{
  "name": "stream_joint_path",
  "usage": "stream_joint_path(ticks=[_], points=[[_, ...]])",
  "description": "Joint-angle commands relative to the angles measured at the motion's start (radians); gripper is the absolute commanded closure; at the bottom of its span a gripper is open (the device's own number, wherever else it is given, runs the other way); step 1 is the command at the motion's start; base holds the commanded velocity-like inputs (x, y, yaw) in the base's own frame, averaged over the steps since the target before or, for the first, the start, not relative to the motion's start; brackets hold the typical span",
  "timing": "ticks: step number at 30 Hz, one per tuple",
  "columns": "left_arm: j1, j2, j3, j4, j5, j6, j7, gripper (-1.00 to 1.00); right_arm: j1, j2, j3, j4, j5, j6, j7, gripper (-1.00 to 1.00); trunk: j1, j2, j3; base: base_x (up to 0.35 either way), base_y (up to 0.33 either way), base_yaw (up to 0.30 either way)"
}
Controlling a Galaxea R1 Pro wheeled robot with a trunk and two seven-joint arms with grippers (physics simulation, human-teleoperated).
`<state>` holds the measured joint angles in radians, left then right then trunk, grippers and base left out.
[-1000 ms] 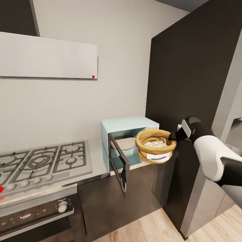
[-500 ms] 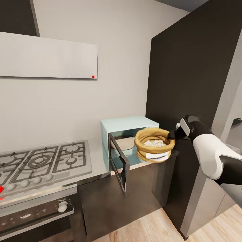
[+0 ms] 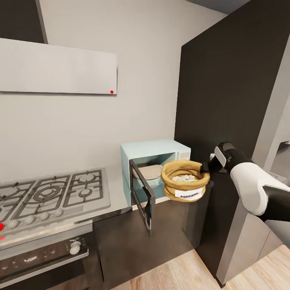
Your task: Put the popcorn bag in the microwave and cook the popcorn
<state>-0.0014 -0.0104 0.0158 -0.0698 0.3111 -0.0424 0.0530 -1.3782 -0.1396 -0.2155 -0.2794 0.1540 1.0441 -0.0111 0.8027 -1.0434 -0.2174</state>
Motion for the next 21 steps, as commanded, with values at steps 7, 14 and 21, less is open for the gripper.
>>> stream_joint_path(ticks=[7,14,21], points=[[0.000,0.000,0.001,-0.001,0.003,-0.002,0.003,-1.00,-0.001,0.002,-0.015,0.000,0.003,0.003,-0.003,1.00,0.000,-0.001,-0.001,0.000,0.000,0.000],[0.000,-0.001,0.001,-0.001,0.003,-0.002,0.002,-1.00,-0.001,0.002,-0.015,-0.001,0.001,0.003,-0.003,1.00,0.000,-0.001,-0.001,0.000,0.139,0.000],[0.000,0.000,0.001,-0.001,0.003,-0.002,0.002,-1.00,-0.001,-0.003,-0.016,-0.001,0.002,0.003,-0.004,1.00,0.000,-0.001,-0.001,0.000,0.214,-0.063]])
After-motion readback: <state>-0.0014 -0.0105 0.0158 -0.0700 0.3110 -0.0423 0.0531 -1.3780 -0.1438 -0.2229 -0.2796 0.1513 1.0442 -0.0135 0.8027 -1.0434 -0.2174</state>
